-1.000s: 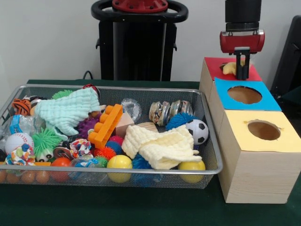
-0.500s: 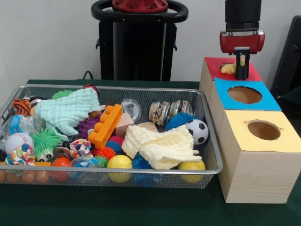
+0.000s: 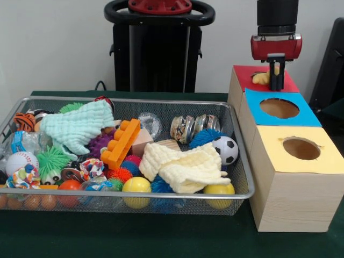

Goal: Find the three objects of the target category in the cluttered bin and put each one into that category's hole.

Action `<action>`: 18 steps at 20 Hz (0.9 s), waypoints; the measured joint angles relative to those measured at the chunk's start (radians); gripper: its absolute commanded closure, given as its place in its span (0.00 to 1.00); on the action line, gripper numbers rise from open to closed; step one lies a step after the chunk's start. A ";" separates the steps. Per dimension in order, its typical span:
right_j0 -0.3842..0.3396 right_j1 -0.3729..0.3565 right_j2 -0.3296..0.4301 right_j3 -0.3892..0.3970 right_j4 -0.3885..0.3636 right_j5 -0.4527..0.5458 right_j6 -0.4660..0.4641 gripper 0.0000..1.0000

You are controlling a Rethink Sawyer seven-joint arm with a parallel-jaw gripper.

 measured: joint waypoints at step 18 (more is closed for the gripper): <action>0.006 -0.009 -0.012 -0.038 0.000 0.143 0.000 1.00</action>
